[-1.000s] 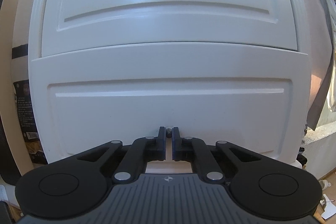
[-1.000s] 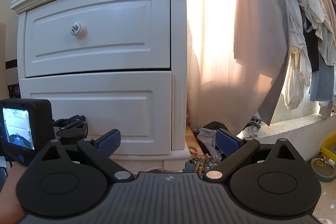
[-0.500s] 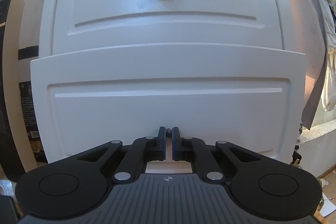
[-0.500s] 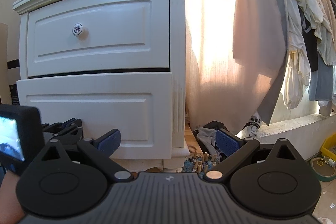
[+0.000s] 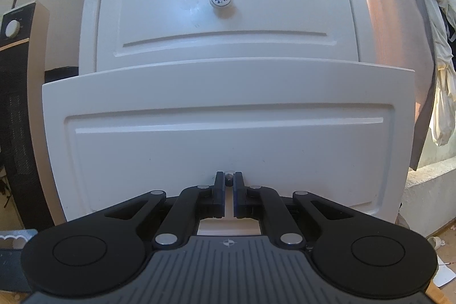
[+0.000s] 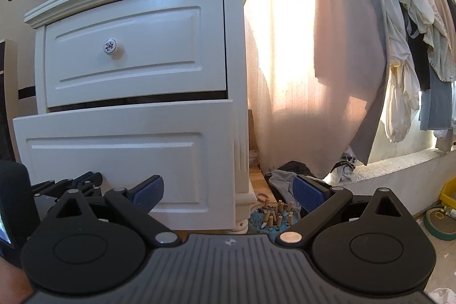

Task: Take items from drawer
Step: 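Pull the lower drawer outward by its knob with the left gripper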

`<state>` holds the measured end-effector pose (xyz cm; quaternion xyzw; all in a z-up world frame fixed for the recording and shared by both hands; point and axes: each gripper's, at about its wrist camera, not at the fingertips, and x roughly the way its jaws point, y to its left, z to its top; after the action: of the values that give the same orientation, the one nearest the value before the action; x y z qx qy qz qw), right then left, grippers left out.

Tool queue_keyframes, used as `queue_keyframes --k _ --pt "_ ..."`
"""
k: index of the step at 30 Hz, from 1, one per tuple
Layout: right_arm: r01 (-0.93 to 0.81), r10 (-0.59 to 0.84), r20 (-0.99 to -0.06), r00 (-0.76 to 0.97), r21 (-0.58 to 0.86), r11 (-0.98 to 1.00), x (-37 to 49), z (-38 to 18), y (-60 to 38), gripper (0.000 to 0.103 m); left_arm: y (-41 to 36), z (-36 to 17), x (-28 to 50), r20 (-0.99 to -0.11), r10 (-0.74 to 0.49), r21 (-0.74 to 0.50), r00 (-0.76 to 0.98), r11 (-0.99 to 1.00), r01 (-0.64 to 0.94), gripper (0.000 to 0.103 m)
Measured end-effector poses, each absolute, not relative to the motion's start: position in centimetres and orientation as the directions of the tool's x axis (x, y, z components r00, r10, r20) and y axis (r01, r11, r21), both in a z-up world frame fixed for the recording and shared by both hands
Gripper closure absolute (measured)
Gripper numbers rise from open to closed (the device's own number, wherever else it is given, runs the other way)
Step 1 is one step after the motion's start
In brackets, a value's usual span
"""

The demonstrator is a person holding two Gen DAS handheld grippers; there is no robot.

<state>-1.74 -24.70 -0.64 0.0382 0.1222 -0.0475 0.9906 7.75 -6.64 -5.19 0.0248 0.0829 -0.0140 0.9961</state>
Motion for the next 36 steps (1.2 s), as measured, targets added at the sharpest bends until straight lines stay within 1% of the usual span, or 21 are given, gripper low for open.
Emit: queue_keyframes --k 13,17,20,25,28,30,31,32,33,35,36 --pt "0.044 -0.037 -0.222 0.974 0.027 0.999 -4.3 -0.7 -24.3 0.0 -7.0 -5.8 1.8 -0.17 -0.015 0.036 0.985 0.999 0.022 0.101" --pt "0.021 -0.014 -0.224 0.974 0.031 0.999 -4.9 -0.7 -24.1 0.0 -6.7 -5.7 1.1 -0.168 -0.015 0.044 0.986 0.999 0.023 0.101" --pt "0.019 -0.014 -0.219 0.976 0.022 1.0 -5.2 -0.7 -23.9 0.0 -6.5 -5.6 0.8 -0.171 -0.018 0.034 0.985 0.999 0.024 0.101" --pt "0.02 -0.012 -0.217 0.976 0.035 0.999 -5.5 -0.6 -24.0 0.0 -6.8 -5.9 0.5 -0.157 -0.013 0.053 0.988 0.998 0.022 0.101" --pt "0.023 -0.016 -0.217 0.976 0.031 0.999 -5.3 -0.5 -23.9 0.0 -6.9 -5.8 0.4 -0.167 -0.021 0.062 0.986 0.998 0.031 0.101" --pt "0.025 -0.018 -0.218 0.976 0.029 0.999 -5.1 -0.4 -23.9 0.0 -6.8 -5.9 0.6 -0.197 -0.052 0.054 0.979 0.996 0.064 0.087" --pt "0.026 -0.019 -0.219 0.976 0.029 0.999 -5.0 -0.4 -23.9 0.0 -6.8 -5.9 0.7 -0.214 -0.069 0.049 0.974 0.995 0.081 0.063" --pt "0.028 -0.021 -0.219 0.975 0.028 0.999 -4.9 -0.3 -23.9 0.0 -6.8 -5.9 0.7 -0.233 -0.085 0.043 0.969 0.994 0.098 0.048" --pt "0.032 -0.026 -0.218 0.976 0.027 0.999 -4.8 -0.2 -23.9 0.0 -7.0 -6.0 0.3 -0.212 -0.089 0.048 0.973 0.994 0.102 0.044" --pt "0.039 -0.032 -0.215 0.976 0.028 0.999 -4.6 0.0 -23.9 0.0 -7.5 -6.1 -1.0 -0.14 -0.075 0.102 0.987 0.991 0.09 0.019" --pt "0.042 -0.035 -0.215 0.976 0.029 0.999 -4.5 0.1 -24.0 0.0 -7.7 -6.1 -1.4 -0.122 -0.082 0.115 0.989 0.989 0.096 0.013"
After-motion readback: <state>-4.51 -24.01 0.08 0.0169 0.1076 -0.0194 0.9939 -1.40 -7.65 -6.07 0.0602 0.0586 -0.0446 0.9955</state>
